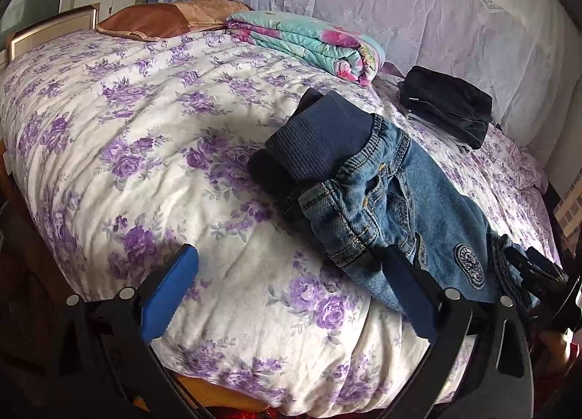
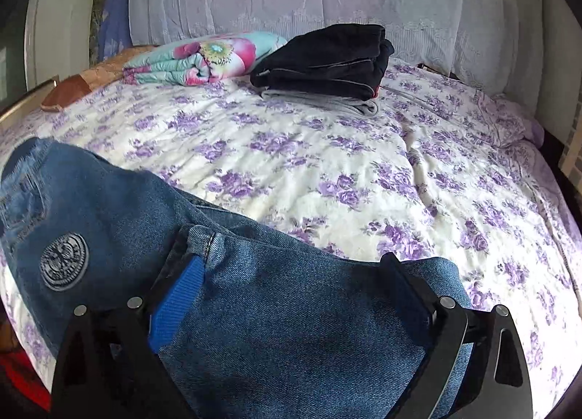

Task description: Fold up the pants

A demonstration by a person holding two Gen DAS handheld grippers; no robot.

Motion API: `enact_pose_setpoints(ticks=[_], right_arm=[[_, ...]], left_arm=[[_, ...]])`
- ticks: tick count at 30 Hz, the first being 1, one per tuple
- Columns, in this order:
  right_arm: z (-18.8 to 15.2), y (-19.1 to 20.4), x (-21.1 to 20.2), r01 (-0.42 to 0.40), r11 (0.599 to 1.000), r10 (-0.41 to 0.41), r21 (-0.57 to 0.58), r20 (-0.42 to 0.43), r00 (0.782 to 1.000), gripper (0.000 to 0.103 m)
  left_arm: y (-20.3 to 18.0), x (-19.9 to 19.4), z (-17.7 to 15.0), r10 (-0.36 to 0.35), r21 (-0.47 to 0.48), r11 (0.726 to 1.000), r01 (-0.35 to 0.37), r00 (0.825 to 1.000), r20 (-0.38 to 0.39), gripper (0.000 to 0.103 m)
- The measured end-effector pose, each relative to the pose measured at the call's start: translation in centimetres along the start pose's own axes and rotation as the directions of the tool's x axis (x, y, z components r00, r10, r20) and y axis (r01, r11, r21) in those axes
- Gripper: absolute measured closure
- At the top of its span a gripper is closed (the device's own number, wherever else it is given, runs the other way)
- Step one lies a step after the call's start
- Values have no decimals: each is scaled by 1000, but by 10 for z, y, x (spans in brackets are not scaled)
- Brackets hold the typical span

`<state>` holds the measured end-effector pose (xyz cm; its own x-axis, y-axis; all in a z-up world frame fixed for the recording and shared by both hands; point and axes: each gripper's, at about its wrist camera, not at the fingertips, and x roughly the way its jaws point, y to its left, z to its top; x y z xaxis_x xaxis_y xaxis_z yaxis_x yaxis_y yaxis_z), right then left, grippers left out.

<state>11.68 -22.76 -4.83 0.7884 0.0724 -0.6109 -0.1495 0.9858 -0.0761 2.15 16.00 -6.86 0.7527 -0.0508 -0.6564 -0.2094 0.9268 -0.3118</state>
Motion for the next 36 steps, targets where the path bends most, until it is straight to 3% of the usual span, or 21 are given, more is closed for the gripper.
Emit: enact_pose_setpoints(ticks=[4, 7, 13, 16, 17, 23, 31, 36], right_arm=[[-6, -5, -36, -41, 999, 39, 14, 132, 991, 6], [-10, -6, -54, -68, 998, 70, -16, 174, 982, 6], [-19, -9, -48, -77, 995, 87, -66, 164, 983, 6], [-25, -15, -31, -109, 993, 112, -36, 111, 988, 6], [-26, -19, -29, -128, 992, 129, -15, 106, 986, 6], [-32, -35, -31, -225, 972, 214, 66, 139, 967, 6], [-33, -41, -30, -274, 957, 259, 94, 149, 954, 4], [-33, -39, -30, -258, 962, 244, 86, 145, 959, 4]], left_arm=[[5, 4, 9, -47, -39, 998, 46, 998, -32, 4], [2, 14, 16, -76, -60, 996, 72, 995, -63, 5], [-14, 26, 22, -133, -80, 989, 125, 986, -100, 5], [-24, 35, 24, -176, -73, 983, 168, 976, -131, 5], [-27, 40, 25, -162, -54, 986, 156, 978, -133, 5], [-33, 58, 31, -114, -9, 993, 114, 990, -88, 5], [-23, 50, 31, -190, -96, 978, 184, 980, -56, 5], [-24, 50, 30, -205, -61, 978, 201, 977, -64, 5]])
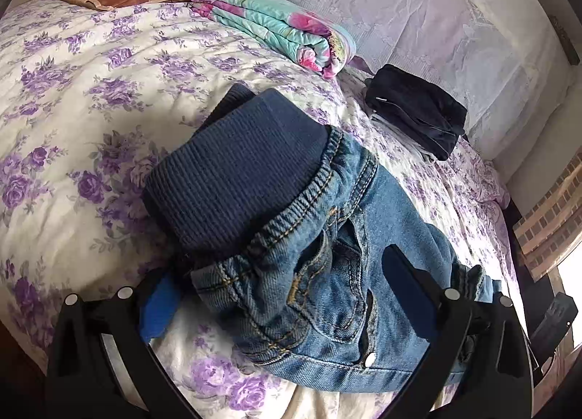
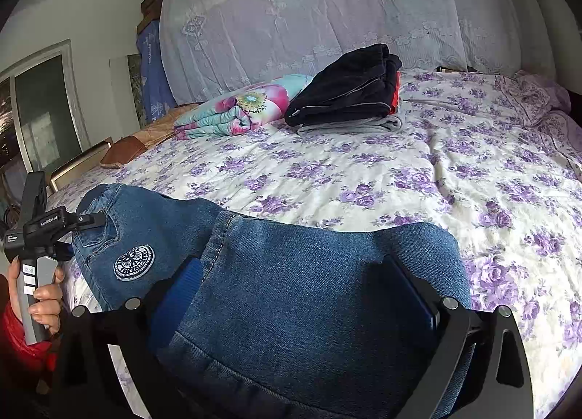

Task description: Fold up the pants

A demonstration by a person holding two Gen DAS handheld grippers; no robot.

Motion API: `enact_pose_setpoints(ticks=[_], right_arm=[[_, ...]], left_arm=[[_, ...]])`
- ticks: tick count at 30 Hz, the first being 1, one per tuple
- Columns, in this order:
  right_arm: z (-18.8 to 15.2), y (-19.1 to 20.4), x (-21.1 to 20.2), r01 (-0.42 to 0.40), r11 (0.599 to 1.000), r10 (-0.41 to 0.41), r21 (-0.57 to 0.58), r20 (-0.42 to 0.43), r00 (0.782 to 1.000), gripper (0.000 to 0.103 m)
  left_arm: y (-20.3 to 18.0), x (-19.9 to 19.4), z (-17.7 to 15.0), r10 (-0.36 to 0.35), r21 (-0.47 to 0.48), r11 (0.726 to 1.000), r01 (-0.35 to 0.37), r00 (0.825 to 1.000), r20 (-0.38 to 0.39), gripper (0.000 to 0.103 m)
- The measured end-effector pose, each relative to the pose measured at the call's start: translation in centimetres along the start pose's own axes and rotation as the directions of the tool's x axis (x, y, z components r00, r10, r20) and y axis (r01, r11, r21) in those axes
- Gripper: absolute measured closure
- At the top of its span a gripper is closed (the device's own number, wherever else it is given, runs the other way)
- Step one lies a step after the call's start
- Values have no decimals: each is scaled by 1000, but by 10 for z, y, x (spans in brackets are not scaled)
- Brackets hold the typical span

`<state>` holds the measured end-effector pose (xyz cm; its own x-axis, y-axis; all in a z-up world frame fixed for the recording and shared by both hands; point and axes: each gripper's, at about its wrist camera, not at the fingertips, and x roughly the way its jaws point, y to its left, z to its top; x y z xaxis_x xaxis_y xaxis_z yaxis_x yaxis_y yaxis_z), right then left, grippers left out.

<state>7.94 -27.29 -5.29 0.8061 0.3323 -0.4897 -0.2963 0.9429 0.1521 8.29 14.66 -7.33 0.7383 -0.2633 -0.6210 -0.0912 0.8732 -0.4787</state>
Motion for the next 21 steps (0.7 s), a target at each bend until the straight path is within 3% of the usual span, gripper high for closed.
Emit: enact_pose_setpoints(ticks=[5, 8, 10, 12, 14, 21], right_arm=[[-1, -1, -1, -13, 1000, 12, 10, 5, 1000, 4], [-1, -4, -2, -30, 999, 30, 24, 12, 999, 4], [-1, -5, -3, -40, 999, 40, 33, 16, 999, 4], [-1, -6, -3, -47, 998, 46, 38, 18, 999, 4], [-1, -6, -3, -48, 998, 47, 40, 18, 999, 4], [-1, -6, -3, -46, 998, 46, 38, 17, 999, 4]], left_arm=[[12, 0, 7, -76, -35, 997, 75, 997, -10, 5], [11, 0, 8, -72, -47, 996, 71, 997, -11, 5], [6, -1, 5, -31, -48, 998, 31, 1000, -1, 10], [-3, -1, 2, 55, -30, 998, -54, 998, 10, 20], [-11, 0, 1, 119, -6, 993, -119, 993, 21, 22], [-29, -1, -6, 278, 83, 955, -284, 958, 75, 35]])
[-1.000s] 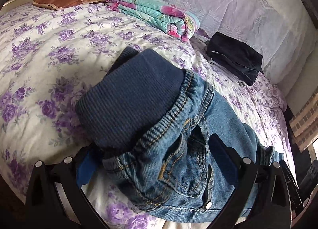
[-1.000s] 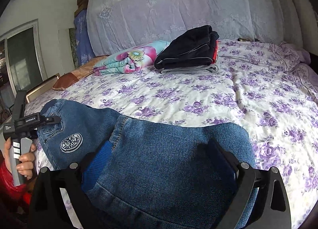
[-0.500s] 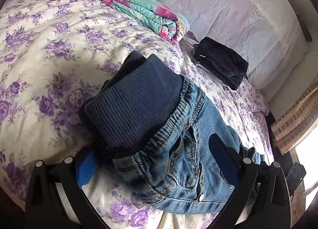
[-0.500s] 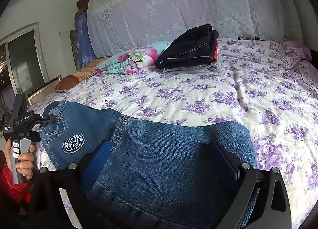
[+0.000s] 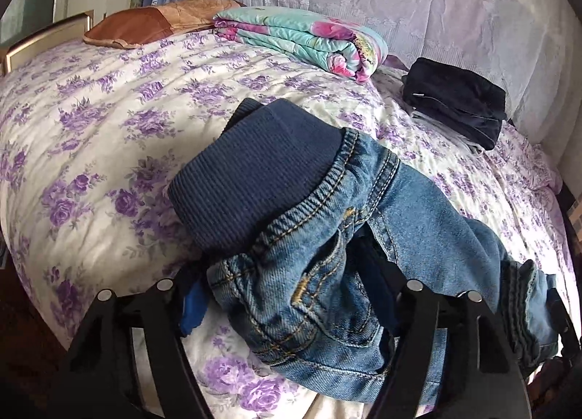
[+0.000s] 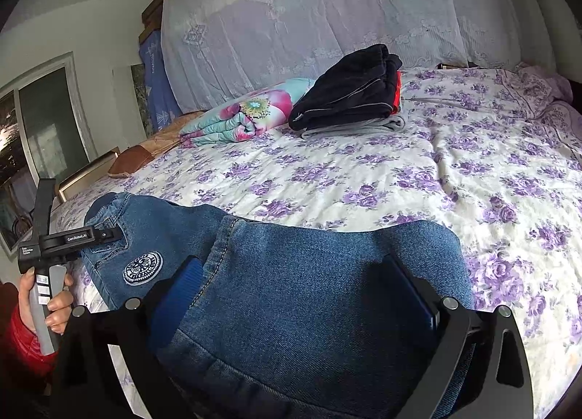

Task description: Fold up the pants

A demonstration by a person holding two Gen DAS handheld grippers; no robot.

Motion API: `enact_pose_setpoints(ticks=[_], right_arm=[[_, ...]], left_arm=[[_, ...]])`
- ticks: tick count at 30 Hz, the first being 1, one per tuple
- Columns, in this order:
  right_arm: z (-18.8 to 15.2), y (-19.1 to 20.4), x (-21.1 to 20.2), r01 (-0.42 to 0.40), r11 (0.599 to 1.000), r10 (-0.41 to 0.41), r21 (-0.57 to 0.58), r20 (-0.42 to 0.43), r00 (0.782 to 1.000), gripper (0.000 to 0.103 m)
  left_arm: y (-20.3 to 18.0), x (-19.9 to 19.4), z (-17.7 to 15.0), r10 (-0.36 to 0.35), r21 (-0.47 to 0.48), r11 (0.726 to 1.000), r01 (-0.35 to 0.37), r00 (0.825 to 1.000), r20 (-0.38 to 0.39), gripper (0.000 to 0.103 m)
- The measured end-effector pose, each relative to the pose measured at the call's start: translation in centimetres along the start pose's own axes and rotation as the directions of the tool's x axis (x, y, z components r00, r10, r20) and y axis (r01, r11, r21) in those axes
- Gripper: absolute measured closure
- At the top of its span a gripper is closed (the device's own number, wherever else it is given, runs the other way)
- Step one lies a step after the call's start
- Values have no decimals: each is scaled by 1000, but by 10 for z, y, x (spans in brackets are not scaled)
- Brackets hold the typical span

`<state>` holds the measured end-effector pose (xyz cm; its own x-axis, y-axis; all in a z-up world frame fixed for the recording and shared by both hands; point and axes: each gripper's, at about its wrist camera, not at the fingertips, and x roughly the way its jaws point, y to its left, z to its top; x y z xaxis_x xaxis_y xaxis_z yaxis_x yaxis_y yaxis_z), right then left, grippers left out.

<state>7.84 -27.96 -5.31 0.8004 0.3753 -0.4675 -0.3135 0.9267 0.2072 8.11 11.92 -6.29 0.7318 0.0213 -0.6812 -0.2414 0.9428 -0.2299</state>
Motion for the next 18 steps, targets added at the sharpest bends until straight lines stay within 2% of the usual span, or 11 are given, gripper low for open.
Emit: enact_pose_setpoints(ticks=[7, 18], right_arm=[[0, 0, 0, 0, 1000, 0, -1, 0, 1000, 4], [0, 0, -2, 12, 1000, -12, -3, 3, 1000, 4]], left_arm=[[-10, -9, -4, 64, 62, 996, -68, 997, 53, 45], [-16, -19, -5, 80, 85, 993, -87, 993, 88, 54]])
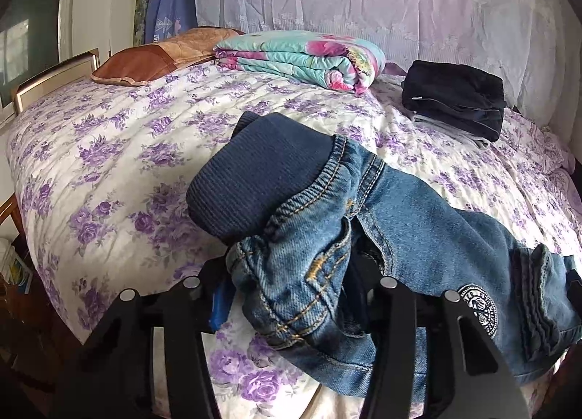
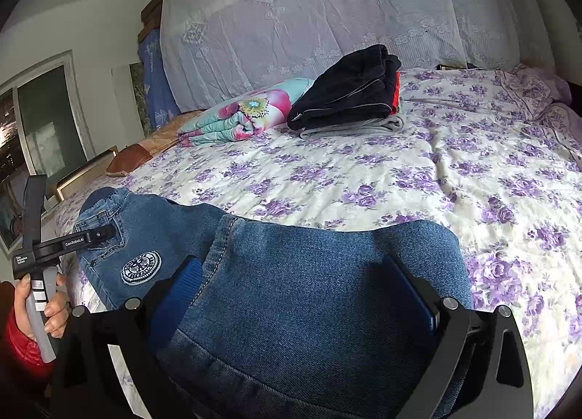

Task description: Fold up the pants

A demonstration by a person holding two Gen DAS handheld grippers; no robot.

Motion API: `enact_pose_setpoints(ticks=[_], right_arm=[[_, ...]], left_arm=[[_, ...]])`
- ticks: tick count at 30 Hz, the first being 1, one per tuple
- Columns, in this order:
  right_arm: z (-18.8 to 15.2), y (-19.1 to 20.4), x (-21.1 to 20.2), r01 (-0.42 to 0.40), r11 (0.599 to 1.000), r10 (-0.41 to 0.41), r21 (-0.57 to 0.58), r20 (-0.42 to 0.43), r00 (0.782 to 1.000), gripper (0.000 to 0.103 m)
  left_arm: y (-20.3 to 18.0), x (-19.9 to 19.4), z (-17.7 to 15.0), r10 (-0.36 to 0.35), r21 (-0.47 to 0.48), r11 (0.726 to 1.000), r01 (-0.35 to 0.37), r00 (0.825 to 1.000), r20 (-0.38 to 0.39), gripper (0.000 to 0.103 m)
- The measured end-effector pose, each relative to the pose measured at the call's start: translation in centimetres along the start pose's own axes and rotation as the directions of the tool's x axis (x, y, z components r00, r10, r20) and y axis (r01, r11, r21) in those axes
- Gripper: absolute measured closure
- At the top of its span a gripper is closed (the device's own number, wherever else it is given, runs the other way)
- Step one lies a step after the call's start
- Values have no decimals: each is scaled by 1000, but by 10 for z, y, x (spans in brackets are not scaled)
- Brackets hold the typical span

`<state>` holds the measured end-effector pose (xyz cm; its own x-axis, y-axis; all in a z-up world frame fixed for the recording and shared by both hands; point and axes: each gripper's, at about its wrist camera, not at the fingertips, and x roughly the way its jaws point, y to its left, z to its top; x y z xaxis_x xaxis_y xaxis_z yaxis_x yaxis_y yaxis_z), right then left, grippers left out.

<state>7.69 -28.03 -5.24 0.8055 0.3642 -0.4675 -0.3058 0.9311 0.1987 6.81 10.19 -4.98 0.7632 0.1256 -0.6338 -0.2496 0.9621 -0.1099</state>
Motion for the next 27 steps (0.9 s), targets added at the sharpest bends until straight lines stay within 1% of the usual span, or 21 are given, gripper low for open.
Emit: enact_pose_setpoints(ticks=[4, 6, 8, 9, 11, 12, 13, 14, 15, 19, 24, 25, 27], right_arm=[[2, 5, -8, 68, 998, -68, -18, 18, 998, 4], [4, 11, -18, 101, 994, -100, -29, 43, 994, 4], [6, 17, -26, 129, 990, -126, -63, 51, 991, 4], [6, 21, -27, 156, 984, -152, -89, 44, 987, 4], [2, 25, -22, 213, 967, -213, -140, 15, 977, 4], [-2, 25, -14, 236, 959, -242, -160, -21, 970, 4], [-8, 23, -2, 247, 953, -264, -177, -85, 961, 4], [-15, 21, 9, 256, 946, -284, -196, -126, 951, 3], [-17, 21, 11, 260, 945, -289, -200, -129, 949, 3], [-15, 22, 6, 250, 948, -276, -199, -114, 954, 3], [-7, 31, -25, 217, 960, -218, -178, 13, 976, 3], [-6, 33, -25, 211, 960, -212, -187, 11, 977, 3], [-8, 35, -17, 215, 954, -224, -211, -20, 974, 3]], left_arm=[[-3, -3, 1, 8, 13, 1000, -8, 1000, 8, 56], [-4, -5, 1, 9, 16, 1000, -9, 1000, 12, 57], [-4, -6, 2, 7, 16, 1000, -8, 1000, 14, 58], [-4, -7, 2, 9, 18, 1000, -9, 1000, 14, 59], [-6, -9, 3, 12, 23, 1000, -13, 1000, 20, 59], [-7, -10, 3, 15, 28, 999, -16, 1000, 25, 60], [-8, -12, 2, 17, 31, 999, -18, 999, 31, 60], [-10, -15, 2, 19, 35, 999, -20, 999, 37, 61], [-11, -17, 3, 21, 40, 999, -22, 999, 44, 61], [-18, -27, 5, 31, 67, 997, -36, 997, 73, 63], [-26, -39, 9, 35, 89, 995, -44, 994, 106, 65], [-28, -41, 10, 34, 94, 995, -45, 993, 113, 65], [-31, -44, 11, 39, 107, 993, -53, 991, 127, 65]])
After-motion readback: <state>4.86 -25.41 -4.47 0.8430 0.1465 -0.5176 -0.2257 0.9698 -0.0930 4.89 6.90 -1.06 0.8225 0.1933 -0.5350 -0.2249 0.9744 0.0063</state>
